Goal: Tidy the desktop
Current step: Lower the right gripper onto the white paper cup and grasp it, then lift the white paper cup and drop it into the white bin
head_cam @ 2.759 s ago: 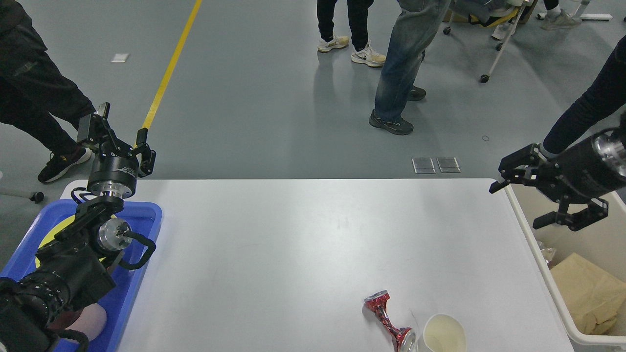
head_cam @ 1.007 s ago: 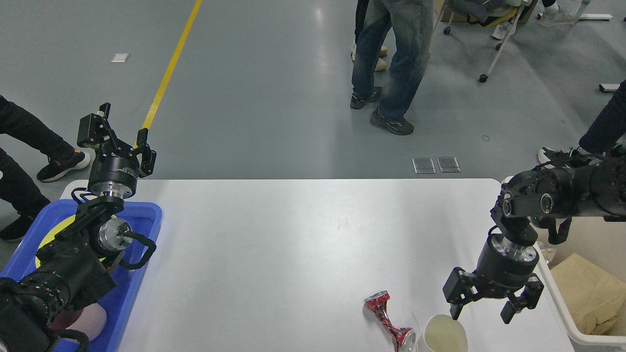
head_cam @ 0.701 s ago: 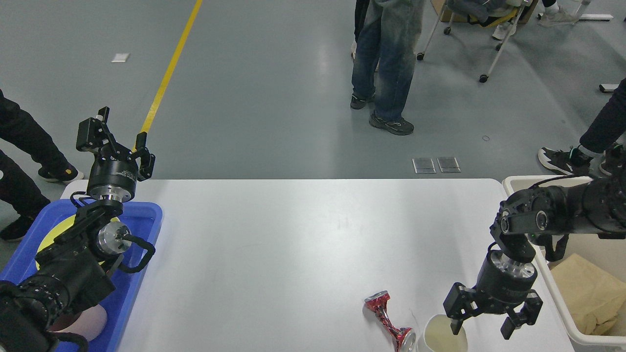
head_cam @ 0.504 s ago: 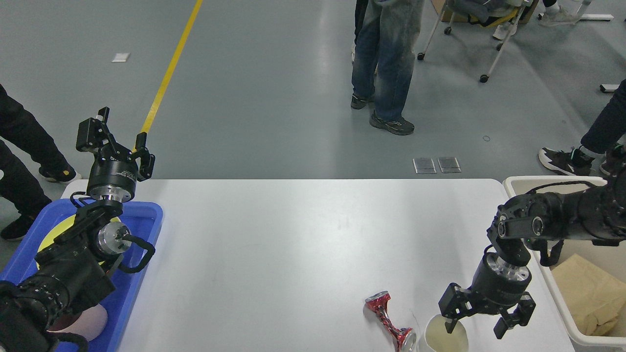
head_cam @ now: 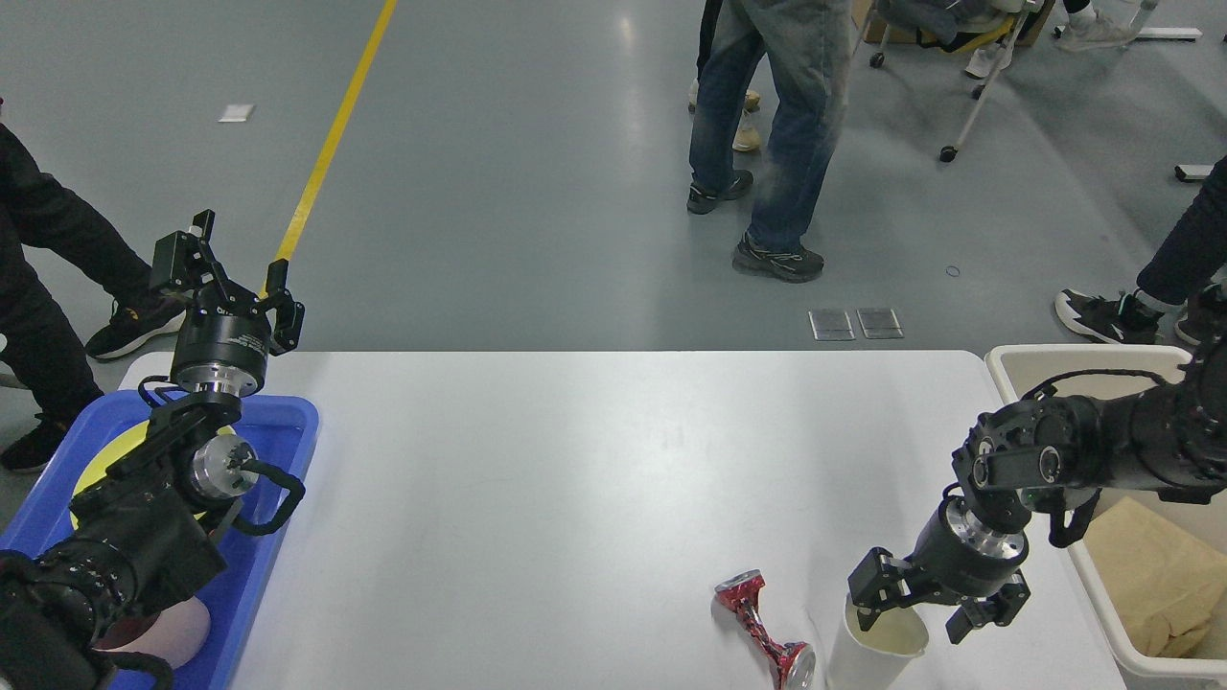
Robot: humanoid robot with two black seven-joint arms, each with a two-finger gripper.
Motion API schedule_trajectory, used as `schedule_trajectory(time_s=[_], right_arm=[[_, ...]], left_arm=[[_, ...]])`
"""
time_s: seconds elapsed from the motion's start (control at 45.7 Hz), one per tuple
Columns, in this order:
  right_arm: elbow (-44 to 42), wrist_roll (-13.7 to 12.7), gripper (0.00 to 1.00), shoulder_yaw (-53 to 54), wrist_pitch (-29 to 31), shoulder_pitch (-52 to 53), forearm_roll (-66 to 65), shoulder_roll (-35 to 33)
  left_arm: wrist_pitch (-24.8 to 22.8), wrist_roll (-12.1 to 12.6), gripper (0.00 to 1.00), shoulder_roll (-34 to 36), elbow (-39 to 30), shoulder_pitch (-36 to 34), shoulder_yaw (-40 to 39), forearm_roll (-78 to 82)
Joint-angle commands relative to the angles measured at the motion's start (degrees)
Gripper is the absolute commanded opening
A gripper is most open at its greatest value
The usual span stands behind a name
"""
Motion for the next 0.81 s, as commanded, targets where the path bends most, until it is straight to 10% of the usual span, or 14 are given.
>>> schedule_trajectory(time_s=[0.0,0.263,0.788], right_arm=[[0.07,0.01,0.81,-0.03,-0.11,0.0,-0.17,-0.1],[0.24,0.01,0.02,-0.39,-0.11,0.0,-0.79,-0.19],[-0.29,0.01,0.0,4.88,-0.38,2.89,-0.7,-2.29]], left_arm=[[0.0,0.0,0.96,0.0,0.0,-0.03,0.0,0.0],[0.0,0.0,0.96,0.0,0.0,0.06,0.0,0.0],[0.0,0.0,0.96,0.0,0.0,0.06,0.0,0.0]])
